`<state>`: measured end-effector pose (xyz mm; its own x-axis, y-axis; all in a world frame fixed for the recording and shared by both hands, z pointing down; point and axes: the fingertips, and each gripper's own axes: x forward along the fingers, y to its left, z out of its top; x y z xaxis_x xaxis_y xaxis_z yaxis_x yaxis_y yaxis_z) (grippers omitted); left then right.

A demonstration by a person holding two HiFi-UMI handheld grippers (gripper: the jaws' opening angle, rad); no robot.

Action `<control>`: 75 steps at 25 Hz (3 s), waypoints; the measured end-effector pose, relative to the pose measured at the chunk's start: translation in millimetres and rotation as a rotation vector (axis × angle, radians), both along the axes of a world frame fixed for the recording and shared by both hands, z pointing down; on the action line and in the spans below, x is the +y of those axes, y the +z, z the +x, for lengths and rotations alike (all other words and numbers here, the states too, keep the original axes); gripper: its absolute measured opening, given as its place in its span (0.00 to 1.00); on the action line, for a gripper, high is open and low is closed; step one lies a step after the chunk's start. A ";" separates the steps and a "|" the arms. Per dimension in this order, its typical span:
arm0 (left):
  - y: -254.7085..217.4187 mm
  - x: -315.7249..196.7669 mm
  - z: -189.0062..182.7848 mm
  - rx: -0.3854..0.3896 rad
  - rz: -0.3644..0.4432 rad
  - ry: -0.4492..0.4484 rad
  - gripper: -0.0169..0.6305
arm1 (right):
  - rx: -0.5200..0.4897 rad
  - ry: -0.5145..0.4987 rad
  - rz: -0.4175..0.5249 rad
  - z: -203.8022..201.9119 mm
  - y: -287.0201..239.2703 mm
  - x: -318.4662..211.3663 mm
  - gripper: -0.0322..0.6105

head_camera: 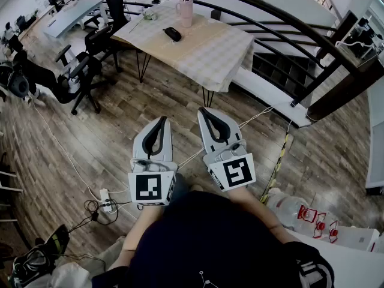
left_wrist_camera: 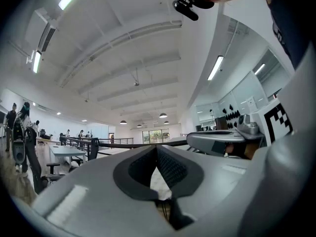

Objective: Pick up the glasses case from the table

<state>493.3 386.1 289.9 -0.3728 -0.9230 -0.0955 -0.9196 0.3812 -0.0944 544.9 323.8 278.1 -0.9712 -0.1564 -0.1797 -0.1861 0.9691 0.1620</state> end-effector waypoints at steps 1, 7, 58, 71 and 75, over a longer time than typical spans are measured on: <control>0.3 -1.1 -2.6 -0.003 -0.004 0.001 0.04 | -0.006 -0.003 -0.003 -2.4 -0.5 -0.2 0.06; 15.3 -14.1 -30.4 0.025 -0.023 0.006 0.04 | -0.017 0.000 -0.040 -23.4 8.6 -16.0 0.06; 40.3 -181.8 -396.3 0.109 -0.010 0.122 0.04 | 0.111 0.075 -0.042 -391.6 40.9 -184.7 0.23; 53.2 -216.3 -457.4 0.118 -0.047 0.094 0.04 | 0.102 0.046 -0.055 -459.0 47.1 -226.7 0.23; 60.6 -243.1 -488.6 0.104 -0.054 0.092 0.04 | 0.107 0.032 -0.073 -493.5 57.2 -254.0 0.23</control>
